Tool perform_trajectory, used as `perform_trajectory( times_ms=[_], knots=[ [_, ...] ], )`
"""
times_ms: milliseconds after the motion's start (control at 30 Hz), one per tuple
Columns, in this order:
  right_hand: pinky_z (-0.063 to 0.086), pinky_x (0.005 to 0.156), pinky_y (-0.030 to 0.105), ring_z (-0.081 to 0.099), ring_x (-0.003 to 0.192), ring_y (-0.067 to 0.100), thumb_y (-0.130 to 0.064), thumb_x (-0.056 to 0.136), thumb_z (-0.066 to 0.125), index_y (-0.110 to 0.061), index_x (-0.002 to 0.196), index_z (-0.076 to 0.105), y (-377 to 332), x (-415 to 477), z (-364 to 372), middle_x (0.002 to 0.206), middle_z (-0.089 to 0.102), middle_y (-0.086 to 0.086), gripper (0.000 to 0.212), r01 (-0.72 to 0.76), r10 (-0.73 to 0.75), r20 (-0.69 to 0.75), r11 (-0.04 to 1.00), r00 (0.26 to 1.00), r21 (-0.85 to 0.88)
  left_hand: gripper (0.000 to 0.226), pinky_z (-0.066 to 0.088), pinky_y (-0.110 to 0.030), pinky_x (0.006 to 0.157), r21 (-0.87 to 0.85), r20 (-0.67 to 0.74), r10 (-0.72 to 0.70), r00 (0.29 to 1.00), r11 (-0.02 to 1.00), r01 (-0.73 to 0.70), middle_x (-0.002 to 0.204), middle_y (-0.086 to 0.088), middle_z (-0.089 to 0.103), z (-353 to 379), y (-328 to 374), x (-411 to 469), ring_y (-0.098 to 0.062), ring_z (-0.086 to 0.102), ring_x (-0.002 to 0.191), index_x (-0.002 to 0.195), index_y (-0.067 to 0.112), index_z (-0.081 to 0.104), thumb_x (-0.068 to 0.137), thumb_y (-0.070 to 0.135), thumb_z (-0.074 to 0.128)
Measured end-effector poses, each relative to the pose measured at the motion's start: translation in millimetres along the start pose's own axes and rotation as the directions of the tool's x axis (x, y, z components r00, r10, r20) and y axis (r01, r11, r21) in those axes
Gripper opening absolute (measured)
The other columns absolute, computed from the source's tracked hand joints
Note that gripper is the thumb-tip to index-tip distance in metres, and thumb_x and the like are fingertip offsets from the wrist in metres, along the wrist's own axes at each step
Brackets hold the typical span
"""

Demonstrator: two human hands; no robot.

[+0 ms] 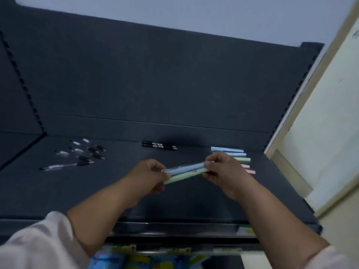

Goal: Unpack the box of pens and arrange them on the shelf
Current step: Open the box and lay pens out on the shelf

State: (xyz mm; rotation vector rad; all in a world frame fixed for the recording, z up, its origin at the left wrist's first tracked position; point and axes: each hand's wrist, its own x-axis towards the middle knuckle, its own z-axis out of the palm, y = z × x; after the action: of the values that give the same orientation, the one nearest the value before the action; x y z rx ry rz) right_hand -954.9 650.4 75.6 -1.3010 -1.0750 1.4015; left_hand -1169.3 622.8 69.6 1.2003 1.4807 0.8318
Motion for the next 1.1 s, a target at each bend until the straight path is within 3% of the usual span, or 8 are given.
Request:
perform_trajectory(
  times_ms=[100, 267, 467, 567, 700, 800, 967, 1100],
  knots=[
    [0.055, 0.068, 0.028, 0.061, 0.087, 0.022, 0.004, 0.091, 0.056, -0.006, 0.083, 0.055, 13, 14, -65, 0.100, 0.061, 0.012, 0.012, -0.037, 0.035, -0.056, 0.999, 0.998, -0.027, 0.006, 0.055, -0.027, 0.060, -0.098, -0.005, -0.031, 0.999, 0.995, 0.031, 0.092, -0.012, 0.064, 65, 13, 22, -0.017, 0.061, 0.063, 0.094, 0.011, 0.060, 0.090, 0.007, 0.062],
    [0.056, 0.078, 0.037, 0.059, 0.087, 0.024, 0.000, 0.090, 0.058, -0.008, 0.084, 0.059, 24, 35, -138, 0.088, 0.059, 0.009, 0.010, -0.065, -0.006, -0.191, 0.929, 0.982, -0.365, 0.010, 0.051, -0.026, 0.062, -0.147, -0.034, -0.065, 0.997, 0.987, 0.059, 0.090, -0.007, 0.059, 148, 27, 59, -0.015, 0.055, 0.063, 0.097, 0.012, 0.059, 0.091, 0.004, 0.057],
    [0.040, 0.062, 0.022, 0.054, 0.081, 0.012, -0.013, 0.090, 0.060, -0.015, 0.098, 0.061, 30, 58, -174, 0.085, 0.057, -0.007, 0.008, 0.019, -0.184, -0.138, 0.661, 0.973, -0.751, 0.028, 0.049, -0.029, 0.073, -0.012, -0.058, -0.060, 0.996, 0.998, 0.060, 0.084, -0.005, 0.061, 189, 28, 90, -0.016, 0.056, 0.071, 0.119, 0.011, 0.057, 0.091, 0.006, 0.057],
    [0.034, 0.068, 0.024, 0.054, 0.087, 0.018, -0.019, 0.092, 0.056, -0.012, 0.106, 0.061, 35, 62, -177, 0.098, 0.060, 0.003, 0.016, 0.035, -0.262, -0.106, 0.484, 0.959, -0.874, 0.043, 0.048, -0.029, 0.083, 0.066, -0.081, -0.045, 0.996, 0.997, 0.050, 0.106, -0.008, 0.061, 188, 23, 92, -0.022, 0.060, 0.091, 0.132, 0.009, 0.049, 0.090, 0.006, 0.059],
    [0.038, 0.070, 0.030, 0.052, 0.099, 0.028, -0.021, 0.092, 0.054, -0.012, 0.105, 0.062, 32, 61, -163, 0.103, 0.059, 0.009, 0.018, 0.123, -0.375, 0.011, 0.278, 0.927, -0.953, 0.046, 0.043, -0.027, 0.098, 0.291, -0.136, 0.055, 0.989, 0.957, -0.013, 0.128, -0.008, 0.058, 171, 17, 86, -0.017, 0.056, 0.110, 0.133, 0.011, 0.050, 0.089, 0.016, 0.063],
    [0.042, 0.081, 0.034, 0.051, 0.102, 0.029, -0.020, 0.090, 0.058, -0.010, 0.104, 0.064, 27, 63, -134, 0.104, 0.060, 0.009, 0.018, 0.260, -0.424, 0.152, 0.211, 0.893, -0.942, 0.058, 0.036, -0.025, 0.104, 0.559, -0.126, 0.191, 0.973, 0.824, -0.089, 0.137, -0.005, 0.047, 148, 12, 72, -0.020, 0.047, 0.124, 0.142, 0.017, 0.040, 0.090, 0.031, 0.061],
    [0.047, 0.092, 0.045, 0.061, 0.103, 0.039, -0.032, 0.079, 0.057, -0.007, 0.104, 0.070, 26, 65, -60, 0.111, 0.066, 0.017, 0.038, 0.474, -0.364, 0.425, 0.052, 0.829, -0.879, 0.062, 0.027, -0.034, 0.108, 0.902, -0.115, 0.429, 0.896, 0.423, -0.087, 0.138, -0.003, 0.043, 87, -4, 39, -0.023, 0.037, 0.129, 0.146, 0.021, 0.031, 0.093, 0.047, 0.048],
    [0.026, 0.111, 0.048, 0.032, 0.138, 0.035, -0.045, 0.093, 0.044, -0.013, 0.138, 0.049, 21, 49, 7, 0.148, 0.039, 0.015, 0.056, 0.572, -0.283, 0.558, -0.037, 0.780, -0.819, 0.062, 0.023, -0.043, 0.110, 0.947, -0.203, 0.453, 0.868, 0.316, 0.057, 0.142, -0.009, 0.044, 25, -23, 7, -0.031, 0.035, 0.135, 0.142, 0.015, 0.040, 0.089, 0.044, 0.055]
  ],
)
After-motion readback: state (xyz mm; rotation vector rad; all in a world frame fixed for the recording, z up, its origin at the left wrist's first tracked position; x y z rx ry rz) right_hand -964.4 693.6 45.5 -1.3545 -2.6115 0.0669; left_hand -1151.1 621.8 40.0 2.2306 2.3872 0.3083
